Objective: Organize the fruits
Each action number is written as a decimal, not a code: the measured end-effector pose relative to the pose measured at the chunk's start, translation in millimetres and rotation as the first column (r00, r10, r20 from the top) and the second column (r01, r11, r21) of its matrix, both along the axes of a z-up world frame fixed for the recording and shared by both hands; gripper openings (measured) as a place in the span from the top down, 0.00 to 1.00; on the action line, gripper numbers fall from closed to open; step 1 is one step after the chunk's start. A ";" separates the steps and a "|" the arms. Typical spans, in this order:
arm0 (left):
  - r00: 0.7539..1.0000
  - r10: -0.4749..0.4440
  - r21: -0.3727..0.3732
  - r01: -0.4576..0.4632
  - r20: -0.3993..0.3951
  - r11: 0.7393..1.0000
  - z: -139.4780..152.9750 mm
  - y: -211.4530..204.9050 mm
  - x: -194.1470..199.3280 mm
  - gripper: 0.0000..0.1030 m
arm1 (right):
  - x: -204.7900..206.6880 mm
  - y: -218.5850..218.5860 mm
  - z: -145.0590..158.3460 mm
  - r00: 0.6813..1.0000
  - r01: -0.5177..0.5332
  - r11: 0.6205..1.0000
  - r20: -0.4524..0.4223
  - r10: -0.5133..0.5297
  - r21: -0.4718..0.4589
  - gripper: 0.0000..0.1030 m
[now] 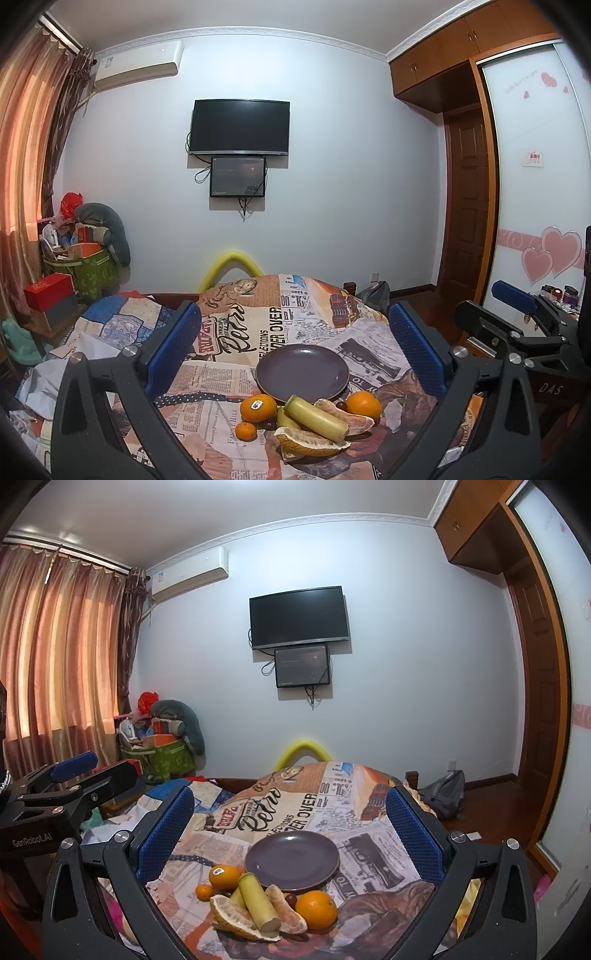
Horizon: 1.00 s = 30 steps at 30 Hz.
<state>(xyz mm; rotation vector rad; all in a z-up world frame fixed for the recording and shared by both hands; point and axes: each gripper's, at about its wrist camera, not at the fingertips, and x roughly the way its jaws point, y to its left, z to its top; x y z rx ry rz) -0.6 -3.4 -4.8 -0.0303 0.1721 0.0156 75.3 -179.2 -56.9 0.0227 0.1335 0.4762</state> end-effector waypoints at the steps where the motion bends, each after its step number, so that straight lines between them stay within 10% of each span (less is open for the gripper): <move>1: 1.000 0.001 0.000 -0.001 0.000 1.000 0.0 -0.3 0.0 0.00 | 0.1 -0.2 -0.2 1.000 -0.001 1.000 0.000 0.001 0.001 0.00; 30: 1.000 -0.012 0.002 0.012 -0.009 1.000 0.3 -0.4 2.4 0.00 | -2.4 1.9 0.1 1.000 -0.002 1.000 0.003 0.002 0.003 0.00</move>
